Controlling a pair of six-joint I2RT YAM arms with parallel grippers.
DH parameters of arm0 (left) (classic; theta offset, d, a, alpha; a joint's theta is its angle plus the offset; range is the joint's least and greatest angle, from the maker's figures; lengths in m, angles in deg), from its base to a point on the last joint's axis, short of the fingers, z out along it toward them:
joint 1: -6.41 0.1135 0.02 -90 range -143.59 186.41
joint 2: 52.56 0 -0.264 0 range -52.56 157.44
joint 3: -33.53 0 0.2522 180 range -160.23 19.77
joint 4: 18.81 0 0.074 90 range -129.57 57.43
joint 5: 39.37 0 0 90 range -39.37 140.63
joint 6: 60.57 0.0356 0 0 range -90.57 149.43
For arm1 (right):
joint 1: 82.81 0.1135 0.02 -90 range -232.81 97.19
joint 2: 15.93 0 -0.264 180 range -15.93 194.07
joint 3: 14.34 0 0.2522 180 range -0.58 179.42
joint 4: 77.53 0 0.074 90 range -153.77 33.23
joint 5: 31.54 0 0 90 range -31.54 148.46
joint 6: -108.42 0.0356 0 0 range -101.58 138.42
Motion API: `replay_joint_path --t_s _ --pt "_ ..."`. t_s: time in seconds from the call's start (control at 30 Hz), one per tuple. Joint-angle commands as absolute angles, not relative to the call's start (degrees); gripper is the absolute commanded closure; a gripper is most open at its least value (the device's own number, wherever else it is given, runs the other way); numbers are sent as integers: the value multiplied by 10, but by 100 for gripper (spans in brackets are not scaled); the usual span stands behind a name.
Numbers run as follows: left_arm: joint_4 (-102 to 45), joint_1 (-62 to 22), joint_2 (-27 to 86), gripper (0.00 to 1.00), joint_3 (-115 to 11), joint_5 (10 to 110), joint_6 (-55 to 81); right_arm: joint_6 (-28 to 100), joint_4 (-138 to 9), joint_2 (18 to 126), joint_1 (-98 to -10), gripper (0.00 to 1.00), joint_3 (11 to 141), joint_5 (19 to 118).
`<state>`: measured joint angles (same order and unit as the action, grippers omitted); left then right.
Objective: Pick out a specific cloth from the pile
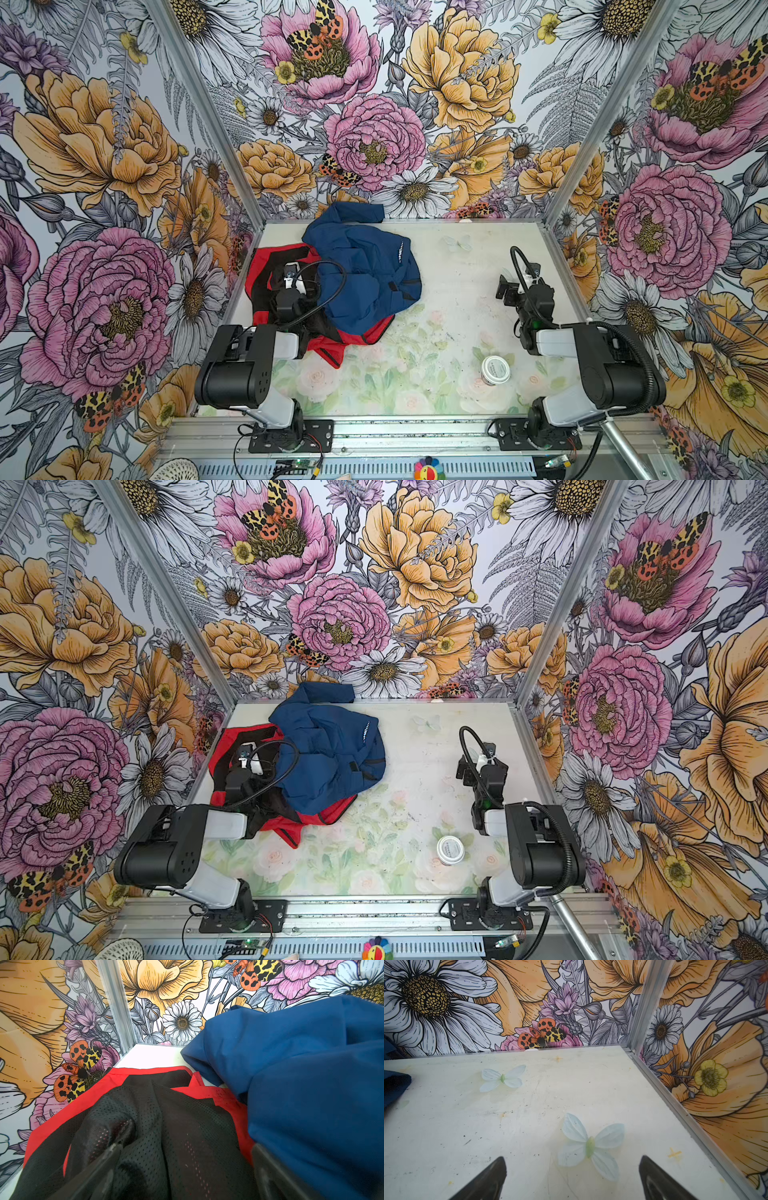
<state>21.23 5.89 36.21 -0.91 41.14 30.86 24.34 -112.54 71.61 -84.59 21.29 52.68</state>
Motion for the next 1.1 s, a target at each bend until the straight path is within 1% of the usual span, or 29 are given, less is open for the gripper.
replay_joint_path --t_s 0.0,0.77,0.87,0.93,1.0,1.07 --pt "217 59 363 1 -18 429 305 238 -1145 721 -842 1 215 520" --pt "218 64 358 1 -15 435 300 237 -1147 719 -838 0 214 511" --pt "214 62 317 1 1 420 297 232 -1133 673 -836 0 200 508" --pt "199 55 271 1 13 391 296 235 -1114 633 -833 1 190 491" --pt "149 43 217 1 9 336 297 233 -1065 600 -831 1 198 473" --pt "62 23 153 1 -14 293 301 236 -1011 570 -827 1 216 454"
